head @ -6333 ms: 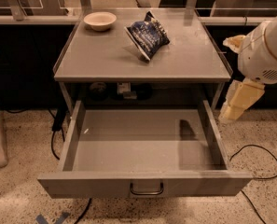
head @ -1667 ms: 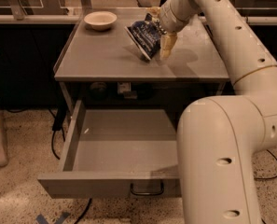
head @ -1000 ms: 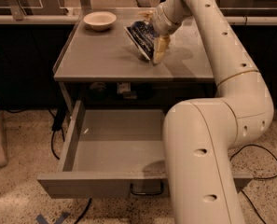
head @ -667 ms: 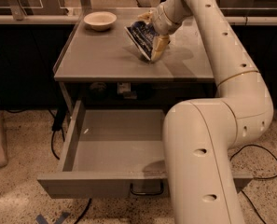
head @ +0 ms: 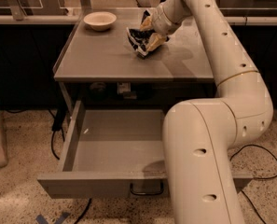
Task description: Place blue chip bag into top drawer
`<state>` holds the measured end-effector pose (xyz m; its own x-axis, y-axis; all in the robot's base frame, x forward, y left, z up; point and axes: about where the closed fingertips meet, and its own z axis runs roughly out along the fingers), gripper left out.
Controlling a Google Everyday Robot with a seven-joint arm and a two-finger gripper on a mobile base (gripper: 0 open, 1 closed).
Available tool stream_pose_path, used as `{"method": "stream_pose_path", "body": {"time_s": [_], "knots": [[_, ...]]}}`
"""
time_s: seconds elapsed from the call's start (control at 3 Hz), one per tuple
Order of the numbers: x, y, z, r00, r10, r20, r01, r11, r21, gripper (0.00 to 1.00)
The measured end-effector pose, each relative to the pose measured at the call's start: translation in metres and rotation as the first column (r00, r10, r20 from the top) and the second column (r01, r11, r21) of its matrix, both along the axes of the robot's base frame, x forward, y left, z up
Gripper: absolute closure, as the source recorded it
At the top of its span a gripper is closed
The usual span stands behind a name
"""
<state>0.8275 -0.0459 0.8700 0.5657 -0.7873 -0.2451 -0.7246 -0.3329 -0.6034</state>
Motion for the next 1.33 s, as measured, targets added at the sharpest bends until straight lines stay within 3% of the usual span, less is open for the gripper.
{"method": "stream_pose_path", "body": {"time_s": [0.33, 0.67, 1.33], "knots": [[0.0000, 0.0000, -0.0001, 1.0000, 0.000, 0.000, 0.000, 1.000, 0.000, 0.94], [0.0000, 0.0001, -0.0001, 1.0000, 0.000, 0.000, 0.000, 1.000, 0.000, 1.00], [0.0004, 0.0040, -0.0024, 0.9998, 0.018, 0.005, -0.018, 1.000, -0.010, 1.00]]}}
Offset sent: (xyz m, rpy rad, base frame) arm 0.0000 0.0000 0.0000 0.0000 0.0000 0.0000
